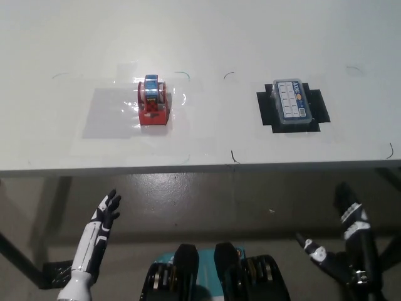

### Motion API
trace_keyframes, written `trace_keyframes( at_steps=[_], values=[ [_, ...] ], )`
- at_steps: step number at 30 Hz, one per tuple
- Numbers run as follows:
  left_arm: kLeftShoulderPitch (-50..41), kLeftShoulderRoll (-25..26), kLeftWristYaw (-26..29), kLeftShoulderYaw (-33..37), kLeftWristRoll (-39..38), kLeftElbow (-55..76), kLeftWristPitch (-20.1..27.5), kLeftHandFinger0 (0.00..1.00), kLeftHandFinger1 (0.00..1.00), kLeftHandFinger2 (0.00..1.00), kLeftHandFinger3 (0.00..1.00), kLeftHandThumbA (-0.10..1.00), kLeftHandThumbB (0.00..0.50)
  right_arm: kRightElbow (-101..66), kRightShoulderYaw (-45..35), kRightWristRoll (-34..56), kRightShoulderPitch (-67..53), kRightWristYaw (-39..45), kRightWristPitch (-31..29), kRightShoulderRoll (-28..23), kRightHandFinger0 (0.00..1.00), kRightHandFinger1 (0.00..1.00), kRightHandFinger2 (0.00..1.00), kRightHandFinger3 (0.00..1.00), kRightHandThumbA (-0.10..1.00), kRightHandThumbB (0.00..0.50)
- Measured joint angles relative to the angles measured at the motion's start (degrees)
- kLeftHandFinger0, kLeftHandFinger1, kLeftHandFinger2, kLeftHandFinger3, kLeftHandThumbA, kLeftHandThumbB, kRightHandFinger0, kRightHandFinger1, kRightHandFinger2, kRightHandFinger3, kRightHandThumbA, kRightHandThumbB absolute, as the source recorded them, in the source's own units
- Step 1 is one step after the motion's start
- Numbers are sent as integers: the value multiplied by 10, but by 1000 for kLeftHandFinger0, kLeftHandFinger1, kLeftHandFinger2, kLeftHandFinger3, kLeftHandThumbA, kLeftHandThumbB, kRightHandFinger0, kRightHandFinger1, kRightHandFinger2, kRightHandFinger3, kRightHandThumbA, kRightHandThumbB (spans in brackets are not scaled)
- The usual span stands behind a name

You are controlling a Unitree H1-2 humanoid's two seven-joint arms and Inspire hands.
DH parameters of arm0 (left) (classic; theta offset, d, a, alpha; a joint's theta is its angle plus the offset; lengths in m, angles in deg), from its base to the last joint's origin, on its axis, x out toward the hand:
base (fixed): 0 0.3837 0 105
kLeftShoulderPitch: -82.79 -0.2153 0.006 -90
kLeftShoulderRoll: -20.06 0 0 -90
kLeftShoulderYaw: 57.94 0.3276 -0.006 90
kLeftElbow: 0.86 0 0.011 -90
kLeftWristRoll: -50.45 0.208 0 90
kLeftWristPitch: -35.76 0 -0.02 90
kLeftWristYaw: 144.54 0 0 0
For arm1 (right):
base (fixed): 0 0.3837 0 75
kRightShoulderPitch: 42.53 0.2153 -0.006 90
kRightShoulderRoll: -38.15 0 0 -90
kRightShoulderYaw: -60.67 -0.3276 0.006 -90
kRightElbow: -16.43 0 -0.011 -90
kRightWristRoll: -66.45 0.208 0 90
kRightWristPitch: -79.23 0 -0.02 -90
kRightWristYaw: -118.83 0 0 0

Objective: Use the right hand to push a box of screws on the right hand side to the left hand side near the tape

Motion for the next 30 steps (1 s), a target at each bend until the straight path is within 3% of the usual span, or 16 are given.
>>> trace_keyframes(
  at_steps=[3, 7, 9, 15, 18, 21, 26, 30],
  values=[
    [-7, 0, 0, 3, 1, 22, 4, 1000, 1000, 1000, 1000, 1000, 481, -44, -9, -1, 3, -5, -3, 3, 1000, 1000, 1000, 1000, 1000, 140],
    [-17, 1, 0, 6, 4, 53, 8, 1000, 1000, 1000, 1000, 1000, 500, -61, -27, -7, 36, -12, -6, 1, 1000, 1000, 1000, 1000, 971, 181],
    [-20, 1, 0, 6, 4, 67, 9, 1000, 1000, 1000, 1000, 1000, 498, -61, -36, -3, 70, -13, -7, -5, 1000, 1000, 1000, 1000, 889, 162],
    [-28, 0, -1, 8, 4, 88, 10, 1000, 1000, 1000, 1000, 1000, 493, -39, -65, 22, 175, -16, 20, -20, 1000, 1000, 1000, 1000, 812, 89],
    [-33, 0, -1, 11, 3, 92, 10, 1000, 1000, 1000, 1000, 1000, 500, 9, -80, 41, 240, -16, 40, -29, 1000, 1000, 1000, 1000, 802, 107],
    [-37, 0, -2, 13, 2, 92, 10, 1000, 1000, 1000, 1000, 1000, 500, 83, -92, 55, 299, -16, 49, -38, 1000, 1000, 1000, 1000, 761, 72],
    [-40, 1, -3, 14, -1, 92, 10, 1000, 1000, 1000, 1000, 1000, 500, 238, -106, 63, 395, -19, 50, -53, 1000, 1000, 1000, 1000, 775, 5],
    [-43, 1, -4, 16, -2, 92, 10, 1000, 1000, 1000, 1000, 1000, 500, 367, -111, 65, 471, -23, 47, -66, 1000, 1000, 1000, 1000, 829, 15]
  ],
)
